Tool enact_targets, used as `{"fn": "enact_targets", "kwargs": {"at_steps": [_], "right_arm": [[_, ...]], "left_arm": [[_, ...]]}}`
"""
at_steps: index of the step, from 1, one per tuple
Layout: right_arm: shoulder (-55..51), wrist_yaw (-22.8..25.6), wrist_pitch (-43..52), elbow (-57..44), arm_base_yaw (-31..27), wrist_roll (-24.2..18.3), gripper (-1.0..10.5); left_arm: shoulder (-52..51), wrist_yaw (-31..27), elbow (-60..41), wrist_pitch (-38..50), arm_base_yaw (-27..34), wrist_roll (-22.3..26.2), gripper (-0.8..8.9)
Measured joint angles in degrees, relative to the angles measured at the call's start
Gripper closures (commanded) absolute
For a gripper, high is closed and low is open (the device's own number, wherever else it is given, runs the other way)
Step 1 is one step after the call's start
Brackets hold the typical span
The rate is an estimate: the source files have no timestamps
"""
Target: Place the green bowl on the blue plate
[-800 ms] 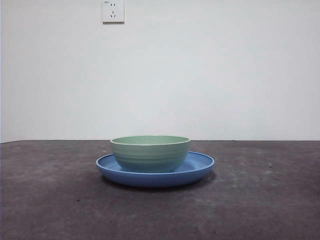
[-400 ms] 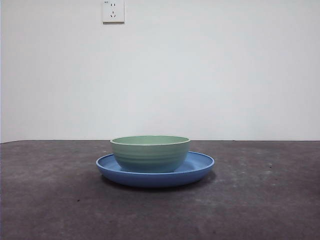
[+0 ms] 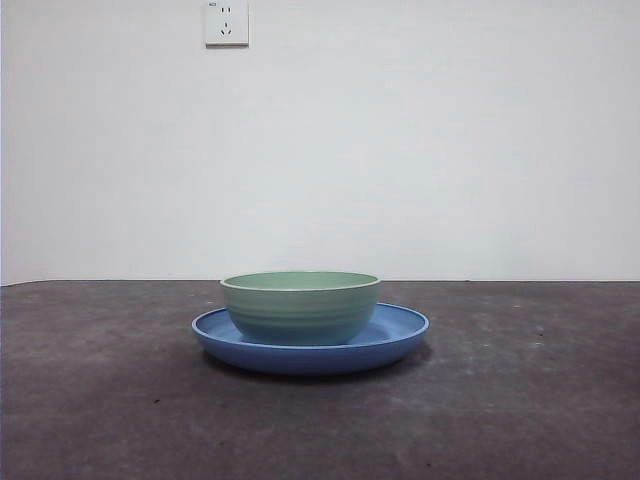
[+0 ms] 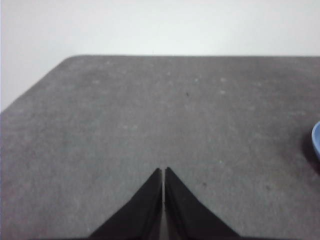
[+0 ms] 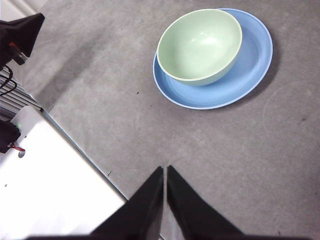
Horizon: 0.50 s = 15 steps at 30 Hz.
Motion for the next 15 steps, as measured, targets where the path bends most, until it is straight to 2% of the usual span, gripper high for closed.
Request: {"fn": "enact_targets", "kwargs": {"at_steps": [8,15], "right_arm": [[0.0,0.0,0.0,0.0,0.0,0.0,9.4],[0.0,0.0,0.0,0.0,0.0,0.0,9.4]], "left_arm": [[0.02,0.0,-0.02,-0.17,0.0,-2.95,8.05],[0.02,-0.02,-0.02,-0.17,0.0,-3.23,8.05]]}}
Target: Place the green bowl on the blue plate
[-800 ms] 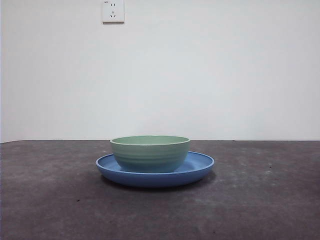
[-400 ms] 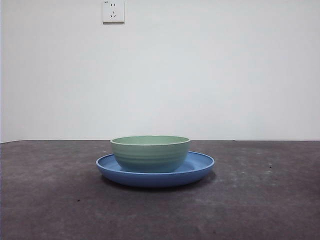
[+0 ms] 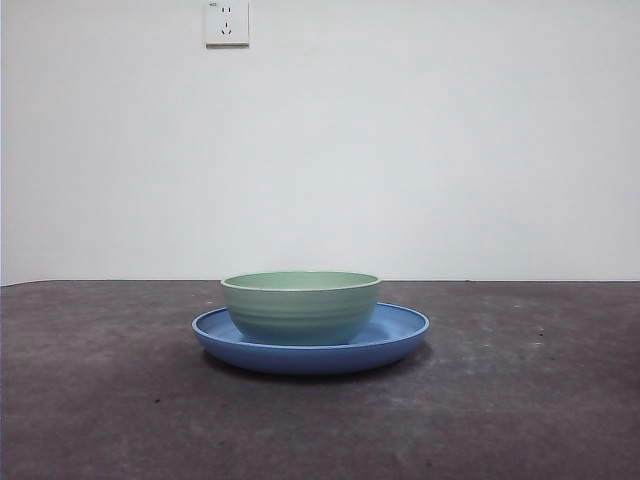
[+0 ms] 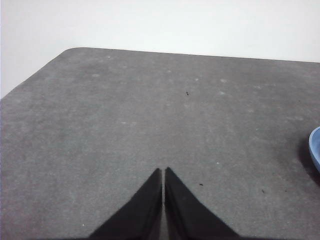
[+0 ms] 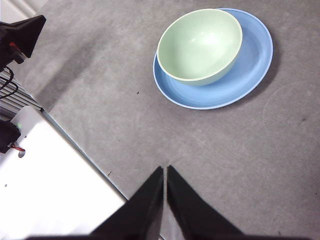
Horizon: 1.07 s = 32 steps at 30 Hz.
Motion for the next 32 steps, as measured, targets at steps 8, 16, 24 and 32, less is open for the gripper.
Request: {"fn": "enact_targets", "kwargs": {"at_steps": [8,16,24,32], "right_arm": [[0.0,0.0,0.0,0.0,0.0,0.0,9.4],[-0.83,0.52,0.2,0.0,-1.2,-1.33,9.4],[-11.96,1.33,16.92,-7.63,-14.71,-5.9,9.4],[-25.42,5.31,39.39,-29.33,-25.11,-7.45,9.4]], "left_arm": [[0.0,0.02,0.0,0.0,0.0,-0.02,8.05],[0.0,0.02,0.02,0.0,0.0,-0.02,8.05],[0.0,0.0,0.0,0.0,0.0,-0.02,8.05],[0.0,0.0,0.0,0.0,0.0,-0.02,8.05]]}}
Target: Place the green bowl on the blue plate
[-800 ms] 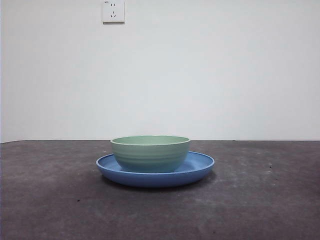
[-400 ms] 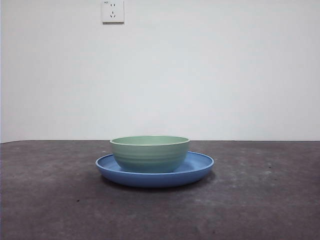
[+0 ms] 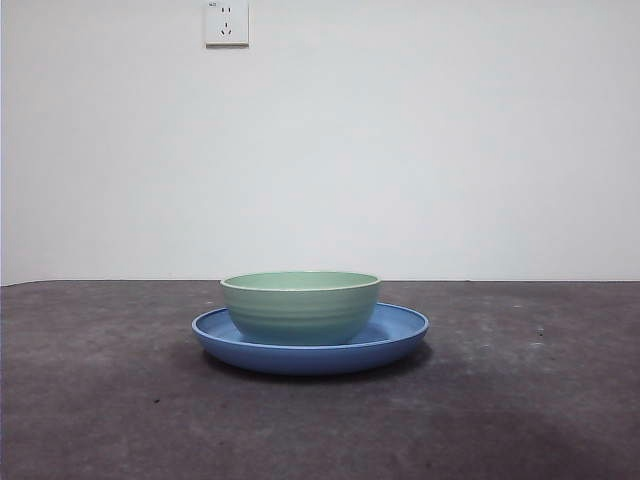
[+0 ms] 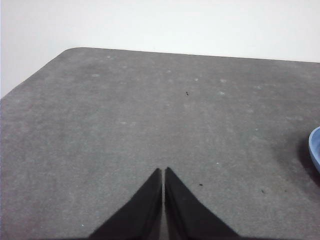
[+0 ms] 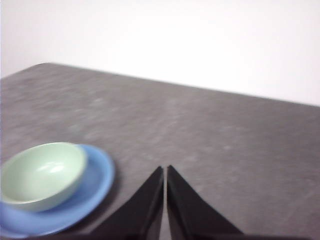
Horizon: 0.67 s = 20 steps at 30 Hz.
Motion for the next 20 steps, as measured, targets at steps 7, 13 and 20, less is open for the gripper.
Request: {"fn": "enact_targets", "kwargs": {"at_steps": [7,13,20], "right_arm": [[-11.02,7.08,10.16,-16.09,-1.53,-0.26,9.4],[-16.83,9.9,10.12,-23.08,-1.57,-0.33,9.4],[-19.02,9.92,9.86,-26.77,-1.57,-0.31,9.4]], "left_arm": [[0.0,0.0,0.02,0.0,0.0,0.0,8.05],[0.0,0.02,0.0,0.0,0.0,0.0,8.05],[0.0,0.0,0.0,0.0,0.0,0.0,8.05]]}}
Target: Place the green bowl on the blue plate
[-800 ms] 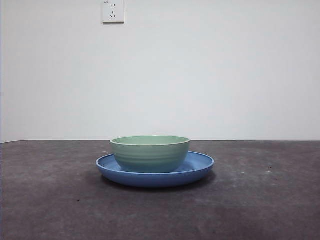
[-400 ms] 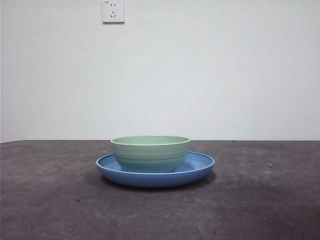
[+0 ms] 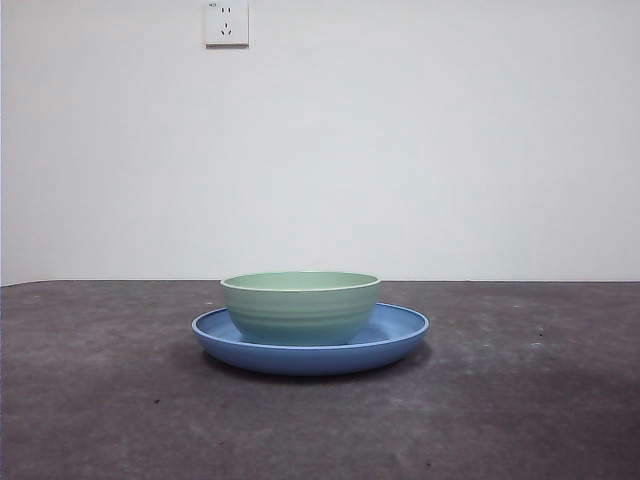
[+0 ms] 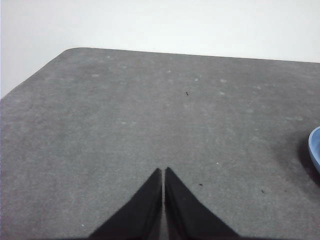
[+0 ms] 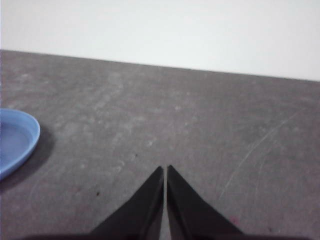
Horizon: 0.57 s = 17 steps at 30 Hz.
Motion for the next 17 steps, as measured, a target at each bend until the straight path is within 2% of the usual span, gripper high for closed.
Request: {"fn": "enact_targets", "kwargs": {"at_steps": [17], "right_arm": [[0.02,1.11,-2.29,-0.13,0.0,0.33,9.4]], "left_arm": [[0.0,0.0,0.0,0.0,0.0,0.0,8.05]]}}
